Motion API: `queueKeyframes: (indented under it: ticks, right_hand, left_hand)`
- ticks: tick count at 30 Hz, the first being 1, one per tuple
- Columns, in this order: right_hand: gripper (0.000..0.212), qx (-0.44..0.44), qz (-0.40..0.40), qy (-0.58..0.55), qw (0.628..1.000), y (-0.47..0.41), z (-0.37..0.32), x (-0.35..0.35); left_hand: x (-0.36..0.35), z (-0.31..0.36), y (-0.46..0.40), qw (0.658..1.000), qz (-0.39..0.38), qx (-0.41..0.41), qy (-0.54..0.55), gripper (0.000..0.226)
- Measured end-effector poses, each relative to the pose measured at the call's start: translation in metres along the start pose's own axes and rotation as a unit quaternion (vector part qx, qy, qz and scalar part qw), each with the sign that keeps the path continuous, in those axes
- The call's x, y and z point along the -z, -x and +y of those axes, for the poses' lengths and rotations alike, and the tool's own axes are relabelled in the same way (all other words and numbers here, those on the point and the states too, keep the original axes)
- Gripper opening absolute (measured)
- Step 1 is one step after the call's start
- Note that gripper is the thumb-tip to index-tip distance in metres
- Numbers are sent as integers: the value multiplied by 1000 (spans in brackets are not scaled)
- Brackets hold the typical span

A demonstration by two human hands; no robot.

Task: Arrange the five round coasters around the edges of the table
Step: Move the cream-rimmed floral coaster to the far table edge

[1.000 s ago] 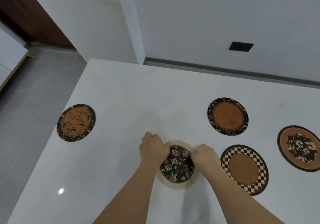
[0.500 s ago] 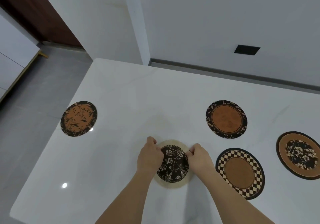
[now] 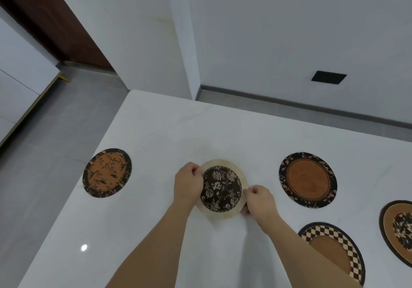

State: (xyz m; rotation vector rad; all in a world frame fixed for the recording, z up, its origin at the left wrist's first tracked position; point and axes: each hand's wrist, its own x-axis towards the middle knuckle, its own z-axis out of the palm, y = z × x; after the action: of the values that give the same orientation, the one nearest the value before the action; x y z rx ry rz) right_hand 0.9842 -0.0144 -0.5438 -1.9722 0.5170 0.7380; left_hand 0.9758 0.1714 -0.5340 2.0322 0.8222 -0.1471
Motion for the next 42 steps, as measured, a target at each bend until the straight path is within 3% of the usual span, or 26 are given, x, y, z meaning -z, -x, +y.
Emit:
queueKeyframes:
  ticks: [5, 8, 10, 13, 15, 18, 22, 42]
  right_hand:
    - [29, 86, 59, -1, 995, -57, -69, -1]
    - [30, 155, 82, 78, 981, -112, -111, -7]
    - [34, 208, 109, 195, 952, -123, -124, -6]
    - [38, 272, 182, 358, 875, -151, -123, -8]
    - [36, 291, 211, 403, 842, -174, -115, -13]
    - [27, 326, 263, 386, 822, -189, -101, -19]
    - [27, 331, 305, 374, 811, -200, -94, -22]
    - [27, 336, 311, 376, 806, -200, -96, -22]
  left_hand:
    - [15, 49, -78, 999, 28, -42, -2, 15]
    - [10, 70, -141, 996, 56, -66, -7, 14]
    - [10, 74, -155, 994, 72, -84, -15, 15]
    - [-5, 65, -177, 987, 71, -124, -79, 16]
    - [-22, 58, -197, 967, 82, -183, -155, 19]
    - [-38, 51, -214, 935, 137, -243, -219, 24]
    - [-42, 42, -221, 922, 157, -266, -234, 26]
    - [-47, 44, -220, 925, 160, -240, -247, 27]
